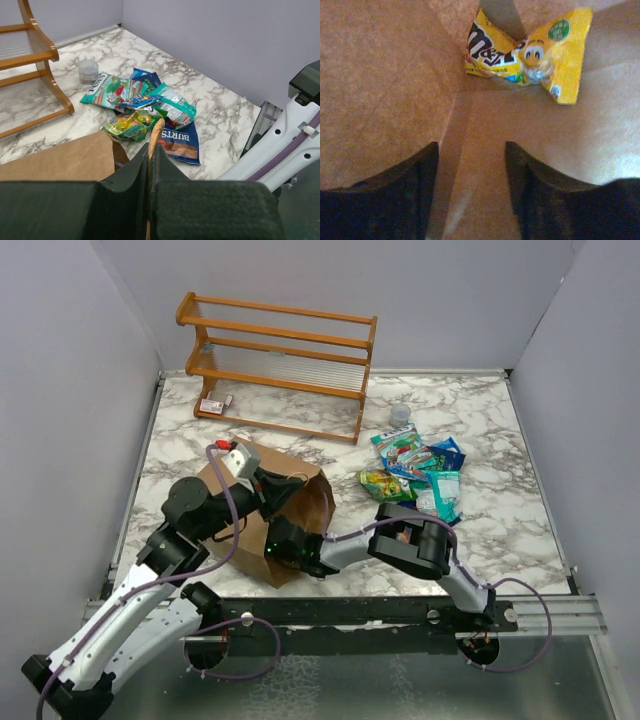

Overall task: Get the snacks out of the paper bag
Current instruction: Take out the snack from the paper bag.

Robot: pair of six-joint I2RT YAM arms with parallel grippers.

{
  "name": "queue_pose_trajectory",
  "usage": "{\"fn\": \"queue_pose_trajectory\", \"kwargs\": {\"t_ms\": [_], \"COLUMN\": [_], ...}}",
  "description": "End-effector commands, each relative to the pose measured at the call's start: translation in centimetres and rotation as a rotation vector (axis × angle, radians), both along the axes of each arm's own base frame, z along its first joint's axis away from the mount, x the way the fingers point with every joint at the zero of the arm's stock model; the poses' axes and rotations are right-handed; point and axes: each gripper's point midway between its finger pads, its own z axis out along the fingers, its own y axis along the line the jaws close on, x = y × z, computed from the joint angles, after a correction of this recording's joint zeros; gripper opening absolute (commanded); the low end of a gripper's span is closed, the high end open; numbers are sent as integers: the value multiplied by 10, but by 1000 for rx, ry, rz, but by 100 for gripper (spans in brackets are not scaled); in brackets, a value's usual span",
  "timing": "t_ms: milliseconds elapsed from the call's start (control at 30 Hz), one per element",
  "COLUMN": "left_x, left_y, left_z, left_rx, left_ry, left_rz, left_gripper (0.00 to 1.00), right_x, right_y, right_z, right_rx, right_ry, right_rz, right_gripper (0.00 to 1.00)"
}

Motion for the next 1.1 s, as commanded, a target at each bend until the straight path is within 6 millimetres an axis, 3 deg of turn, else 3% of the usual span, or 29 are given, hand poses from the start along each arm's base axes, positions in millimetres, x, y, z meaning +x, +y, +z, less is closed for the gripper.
{"fn": "queue_pose_trajectory", "kwargs": {"t_ms": [0,233,467,733,1067], "left_x": [-3,-4,-2,0,-2], "left_y": [-18,-32,-36,-41,-35], "left_z": [14,10,7,4,3], "left_rx": [-47,-75,-97,-110,-118], "left_ry": [-29,3,24,43,44], "left_rz": [-93,-165,-172,-187,-161], "left_gripper": [0,0,0,0,0], "right_x": [3,13,20,30,38], "right_y": [12,27,49,73,83], "right_z": [5,-2,-6,-4,-2], "right_rx": [46,5,14,44,84], "right_ry": [-3,-49,-62,-72,-52], "right_rz": [104,146,172,160,130], "right_gripper": [63,77,76,61,30]}}
